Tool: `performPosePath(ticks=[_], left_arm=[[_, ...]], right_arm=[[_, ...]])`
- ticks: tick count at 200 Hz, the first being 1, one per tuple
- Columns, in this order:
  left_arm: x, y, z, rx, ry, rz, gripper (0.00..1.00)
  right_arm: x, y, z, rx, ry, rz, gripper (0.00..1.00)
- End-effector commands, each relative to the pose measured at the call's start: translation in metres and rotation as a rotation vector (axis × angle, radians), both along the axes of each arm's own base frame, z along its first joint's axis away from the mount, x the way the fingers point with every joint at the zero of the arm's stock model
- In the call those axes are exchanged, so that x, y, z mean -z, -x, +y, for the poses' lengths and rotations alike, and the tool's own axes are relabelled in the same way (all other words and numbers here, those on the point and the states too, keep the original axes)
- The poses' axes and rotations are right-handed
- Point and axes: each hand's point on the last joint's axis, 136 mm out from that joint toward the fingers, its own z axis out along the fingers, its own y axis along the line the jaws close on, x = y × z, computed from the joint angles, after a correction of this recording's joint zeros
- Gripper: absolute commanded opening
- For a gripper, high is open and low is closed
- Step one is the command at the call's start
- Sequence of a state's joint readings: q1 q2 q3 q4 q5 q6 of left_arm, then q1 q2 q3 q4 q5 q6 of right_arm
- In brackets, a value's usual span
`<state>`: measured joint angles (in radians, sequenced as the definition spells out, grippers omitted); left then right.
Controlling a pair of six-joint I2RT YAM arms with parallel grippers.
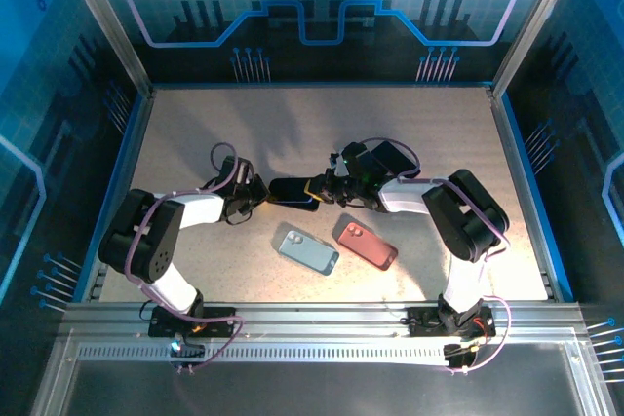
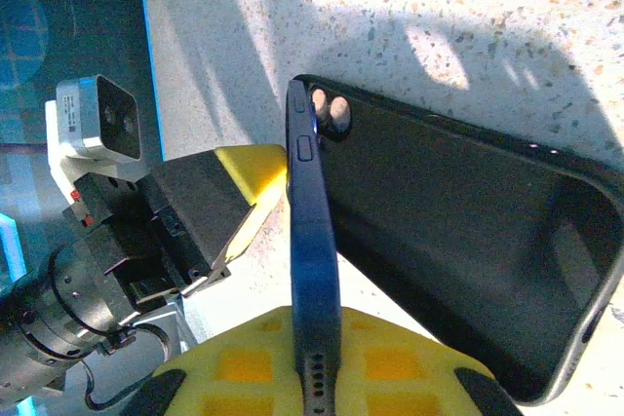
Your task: Put the phone into the phone case
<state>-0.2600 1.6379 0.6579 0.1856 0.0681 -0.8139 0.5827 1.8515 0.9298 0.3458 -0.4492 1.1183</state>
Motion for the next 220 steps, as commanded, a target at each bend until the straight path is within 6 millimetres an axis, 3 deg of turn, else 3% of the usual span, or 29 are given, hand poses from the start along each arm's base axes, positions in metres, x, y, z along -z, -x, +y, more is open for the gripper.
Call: performPosePath(ticks=[1, 42, 139, 178, 220], left_arm=[[0.007, 0.003, -0.011, 0.015, 0.026, 0.021, 0.00], [0.005, 0.001, -0.013, 0.016, 0.033, 0.019, 0.00], [0.000, 0.004, -0.015, 0.017, 0.038, 0.013, 0.00], [-0.003, 0.006, -0.015, 0.013, 0.035, 0.006, 0.00], [-0.007, 0.008, -0.015, 0.011, 0.037, 0.000, 0.00]], right_arm=[[0.025, 0.006, 0.001, -0.004, 0.048, 0.066, 0.00], [0.034, 0.009, 0.003, -0.017, 0.056, 0.081, 0.00], [0.036, 0.015, 0.000, -0.056, 0.111, 0.076, 0.00], [0.034, 0.017, 0.001, -0.079, 0.150, 0.065, 0.19], [0.031, 0.015, 0.003, -0.099, 0.163, 0.055, 0.29]])
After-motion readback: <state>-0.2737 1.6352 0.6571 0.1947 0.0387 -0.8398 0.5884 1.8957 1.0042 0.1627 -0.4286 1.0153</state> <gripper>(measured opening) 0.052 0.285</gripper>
